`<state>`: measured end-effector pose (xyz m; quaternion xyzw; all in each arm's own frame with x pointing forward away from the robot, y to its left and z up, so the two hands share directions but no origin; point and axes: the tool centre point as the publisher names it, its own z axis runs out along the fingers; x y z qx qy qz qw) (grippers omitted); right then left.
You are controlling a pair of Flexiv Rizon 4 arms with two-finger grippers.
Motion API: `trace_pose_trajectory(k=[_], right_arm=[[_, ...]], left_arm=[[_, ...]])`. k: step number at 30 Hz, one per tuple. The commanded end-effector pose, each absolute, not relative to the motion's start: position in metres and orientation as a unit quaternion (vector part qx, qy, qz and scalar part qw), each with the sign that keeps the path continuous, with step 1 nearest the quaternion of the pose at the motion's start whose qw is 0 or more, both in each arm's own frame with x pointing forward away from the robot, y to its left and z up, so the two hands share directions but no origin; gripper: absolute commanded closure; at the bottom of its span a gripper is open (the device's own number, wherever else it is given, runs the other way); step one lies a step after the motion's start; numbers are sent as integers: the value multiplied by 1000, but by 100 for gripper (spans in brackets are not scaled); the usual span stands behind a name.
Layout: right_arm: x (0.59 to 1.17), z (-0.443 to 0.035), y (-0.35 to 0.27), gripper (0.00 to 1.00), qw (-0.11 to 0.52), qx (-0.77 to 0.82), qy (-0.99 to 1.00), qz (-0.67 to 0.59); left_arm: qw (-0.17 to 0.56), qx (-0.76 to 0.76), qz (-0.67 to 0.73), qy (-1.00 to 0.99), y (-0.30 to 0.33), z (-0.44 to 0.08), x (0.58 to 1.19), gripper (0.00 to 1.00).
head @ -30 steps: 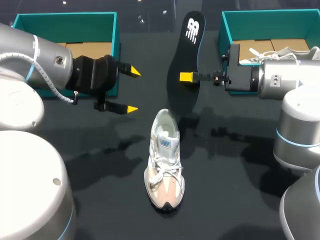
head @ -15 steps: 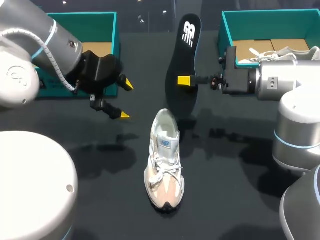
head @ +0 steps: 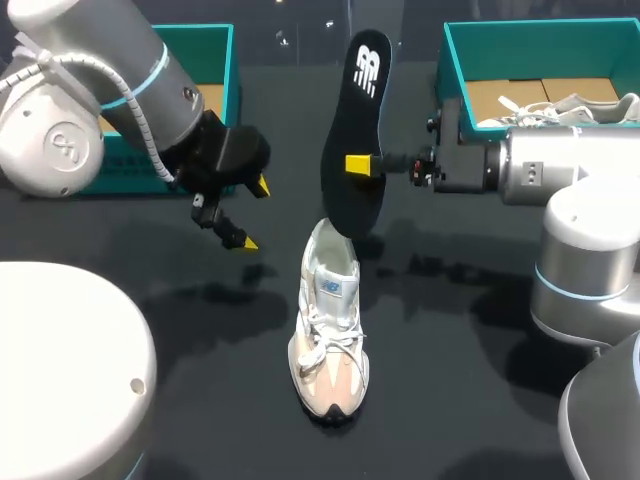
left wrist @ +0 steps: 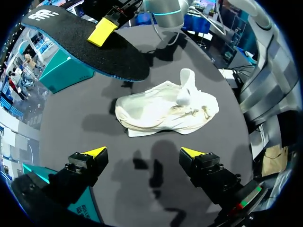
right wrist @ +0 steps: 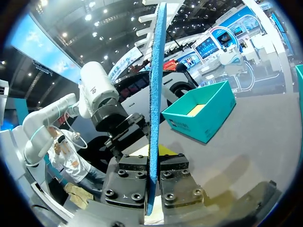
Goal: Take the shoe out of the shoebox, open the shoe tongue, remove and reinsert the insole, then place the shoe into the shoebox
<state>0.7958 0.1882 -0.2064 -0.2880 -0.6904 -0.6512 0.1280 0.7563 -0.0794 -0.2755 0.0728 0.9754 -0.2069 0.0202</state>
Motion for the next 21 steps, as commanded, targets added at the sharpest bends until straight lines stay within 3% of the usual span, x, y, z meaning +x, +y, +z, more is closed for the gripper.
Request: trace_pose_trajectory(k=[1, 21], right_arm=[[797, -207, 192, 100, 127, -289, -691, -650], [802, -218, 216, 100, 162, -245, -694, -658]], left_arm=[[22, 72, -206, 976, -80, -276, 755, 0], [3, 102, -232, 967, -89, -304, 756, 0]])
